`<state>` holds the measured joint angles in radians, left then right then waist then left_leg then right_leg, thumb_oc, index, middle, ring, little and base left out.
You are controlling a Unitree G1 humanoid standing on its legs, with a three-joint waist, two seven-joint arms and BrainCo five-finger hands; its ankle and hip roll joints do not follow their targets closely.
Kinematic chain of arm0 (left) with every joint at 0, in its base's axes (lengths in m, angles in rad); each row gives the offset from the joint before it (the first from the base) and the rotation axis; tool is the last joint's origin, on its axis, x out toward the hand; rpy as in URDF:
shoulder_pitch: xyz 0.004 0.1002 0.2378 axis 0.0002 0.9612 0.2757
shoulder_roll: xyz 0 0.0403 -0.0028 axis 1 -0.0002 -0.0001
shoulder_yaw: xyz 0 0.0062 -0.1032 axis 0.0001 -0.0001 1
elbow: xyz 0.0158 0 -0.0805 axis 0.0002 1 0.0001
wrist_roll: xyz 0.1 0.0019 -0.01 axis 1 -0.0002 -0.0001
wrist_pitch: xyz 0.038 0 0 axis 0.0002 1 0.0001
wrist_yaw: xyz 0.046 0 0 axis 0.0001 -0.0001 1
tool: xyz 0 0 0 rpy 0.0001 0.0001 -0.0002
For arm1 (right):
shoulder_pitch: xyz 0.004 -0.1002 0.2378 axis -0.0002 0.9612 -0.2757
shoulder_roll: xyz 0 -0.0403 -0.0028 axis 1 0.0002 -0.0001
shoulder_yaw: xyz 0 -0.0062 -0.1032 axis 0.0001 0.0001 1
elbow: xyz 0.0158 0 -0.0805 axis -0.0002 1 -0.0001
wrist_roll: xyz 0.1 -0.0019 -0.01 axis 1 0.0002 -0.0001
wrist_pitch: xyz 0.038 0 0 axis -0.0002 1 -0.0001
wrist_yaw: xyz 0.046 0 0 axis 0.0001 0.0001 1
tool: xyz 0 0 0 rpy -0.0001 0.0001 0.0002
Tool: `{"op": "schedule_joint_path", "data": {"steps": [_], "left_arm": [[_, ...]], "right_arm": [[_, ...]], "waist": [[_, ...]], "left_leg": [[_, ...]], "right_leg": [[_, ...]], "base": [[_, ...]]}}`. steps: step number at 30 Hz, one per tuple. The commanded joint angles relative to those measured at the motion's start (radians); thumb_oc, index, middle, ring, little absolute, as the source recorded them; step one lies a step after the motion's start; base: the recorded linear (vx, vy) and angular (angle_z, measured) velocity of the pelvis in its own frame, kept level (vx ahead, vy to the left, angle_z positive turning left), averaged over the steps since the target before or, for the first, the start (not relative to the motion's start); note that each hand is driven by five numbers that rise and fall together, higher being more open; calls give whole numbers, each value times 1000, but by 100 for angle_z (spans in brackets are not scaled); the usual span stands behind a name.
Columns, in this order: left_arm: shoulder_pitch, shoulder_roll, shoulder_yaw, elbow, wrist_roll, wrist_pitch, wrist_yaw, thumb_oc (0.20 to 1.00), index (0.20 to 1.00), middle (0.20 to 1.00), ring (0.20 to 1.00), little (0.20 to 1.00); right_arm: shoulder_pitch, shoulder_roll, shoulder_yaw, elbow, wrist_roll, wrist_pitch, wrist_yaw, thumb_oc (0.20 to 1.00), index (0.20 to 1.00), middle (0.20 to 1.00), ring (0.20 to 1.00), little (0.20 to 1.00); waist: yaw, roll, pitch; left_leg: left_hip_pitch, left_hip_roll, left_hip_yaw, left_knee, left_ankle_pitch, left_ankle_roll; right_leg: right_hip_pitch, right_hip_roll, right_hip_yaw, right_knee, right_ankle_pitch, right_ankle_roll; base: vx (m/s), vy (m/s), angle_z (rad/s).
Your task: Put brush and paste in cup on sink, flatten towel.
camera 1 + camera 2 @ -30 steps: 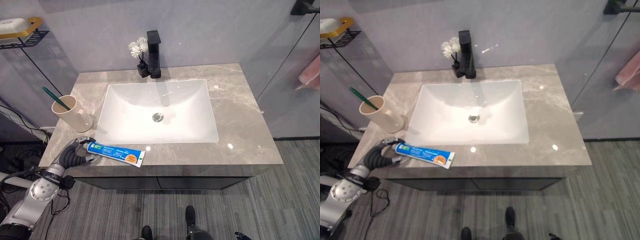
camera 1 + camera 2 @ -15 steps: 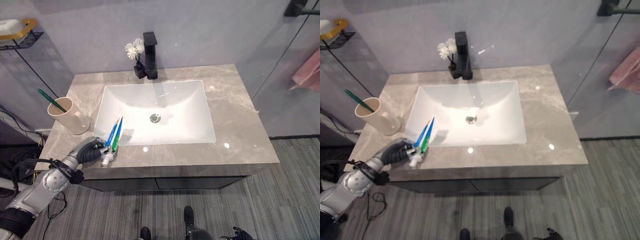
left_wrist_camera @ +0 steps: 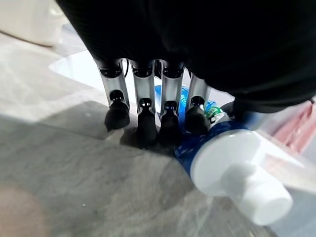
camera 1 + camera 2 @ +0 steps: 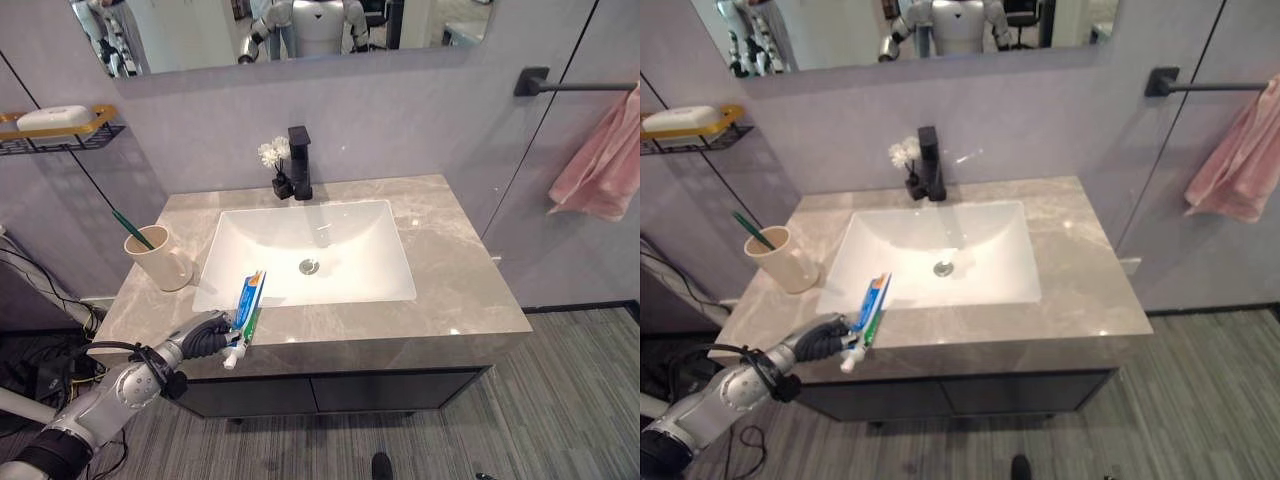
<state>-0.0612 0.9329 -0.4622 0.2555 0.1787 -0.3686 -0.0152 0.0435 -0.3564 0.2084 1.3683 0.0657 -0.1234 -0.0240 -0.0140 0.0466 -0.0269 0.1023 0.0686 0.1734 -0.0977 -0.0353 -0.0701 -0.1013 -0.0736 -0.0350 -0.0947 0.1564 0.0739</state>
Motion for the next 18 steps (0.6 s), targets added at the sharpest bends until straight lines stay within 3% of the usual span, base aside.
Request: {"op": "schedule_joint_path", "data": {"steps": [1,11,18], "left_arm": [[41,29,-16,12,89,-12,-2,200,200,200,200,200],[-30,69,153,-25,197,14,184,200,200,200,200,200],[-101,94,193,-34,249,31,254,200,200,200,200,200]], "right_arm": [[-33,8,-15,36,40,-4,-33,1000,1000,1000,1000,1000],[-49,4,-46,-4,115,-16,-54,1000,1000,1000,1000,1000],[-51,-21,-119,13,220,-17,-62,1000,1000,1000,1000,1000]], "waist": [[-16,-23,12],[-11,-35,-10],[-16,-40,-27]], "left_leg": [[-22,20,-45,10,30,-10],[-12,18,-69,10,31,-13],[-3,20,-72,10,27,-14]], "right_leg": [[60,-84,26,7,-20,111],[89,-90,4,7,-31,104],[102,-91,-2,7,-35,103]], "base": [[0,0,0],[-3,-4,2],[4,-4,7]]}}
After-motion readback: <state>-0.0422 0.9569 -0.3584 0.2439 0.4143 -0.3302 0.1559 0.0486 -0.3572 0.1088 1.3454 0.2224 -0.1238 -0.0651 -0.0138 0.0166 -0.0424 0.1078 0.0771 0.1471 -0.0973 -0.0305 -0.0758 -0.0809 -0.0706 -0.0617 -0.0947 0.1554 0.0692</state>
